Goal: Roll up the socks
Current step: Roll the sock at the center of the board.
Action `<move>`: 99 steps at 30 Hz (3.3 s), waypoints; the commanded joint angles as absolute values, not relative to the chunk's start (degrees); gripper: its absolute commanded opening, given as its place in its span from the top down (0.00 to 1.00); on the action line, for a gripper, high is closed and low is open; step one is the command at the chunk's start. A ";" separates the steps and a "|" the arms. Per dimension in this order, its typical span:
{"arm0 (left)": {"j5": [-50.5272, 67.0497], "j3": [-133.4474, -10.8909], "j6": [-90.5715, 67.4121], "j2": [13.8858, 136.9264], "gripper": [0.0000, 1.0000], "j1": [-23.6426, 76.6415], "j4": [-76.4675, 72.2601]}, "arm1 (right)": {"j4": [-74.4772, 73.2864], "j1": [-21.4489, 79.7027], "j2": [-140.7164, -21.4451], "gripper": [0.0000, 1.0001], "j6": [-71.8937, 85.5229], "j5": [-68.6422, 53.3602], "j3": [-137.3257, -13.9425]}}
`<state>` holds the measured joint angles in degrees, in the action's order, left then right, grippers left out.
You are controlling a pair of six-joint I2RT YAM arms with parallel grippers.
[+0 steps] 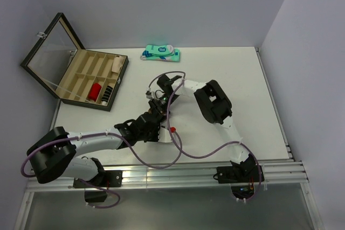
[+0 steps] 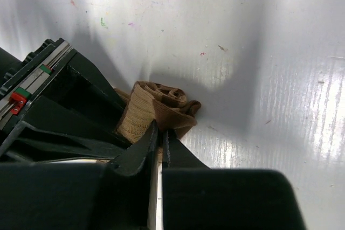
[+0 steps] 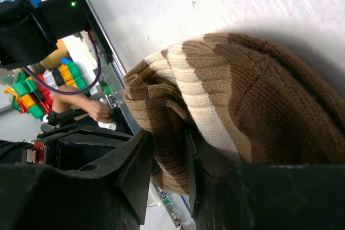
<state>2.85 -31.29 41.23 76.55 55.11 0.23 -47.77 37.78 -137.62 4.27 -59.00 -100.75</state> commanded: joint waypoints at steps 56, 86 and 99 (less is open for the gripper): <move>60.38 -71.10 52.71 113.71 1.00 16.97 60.98 | 7.20 32.16 -74.64 0.47 21.37 -10.38 -41.40; 60.74 -82.18 54.76 129.99 1.00 15.21 78.49 | -3.25 72.86 -96.67 0.43 -6.50 22.85 -62.05; 56.08 -81.65 54.23 130.17 1.00 15.29 78.57 | -2.82 74.53 -101.34 0.37 -7.74 29.00 -62.50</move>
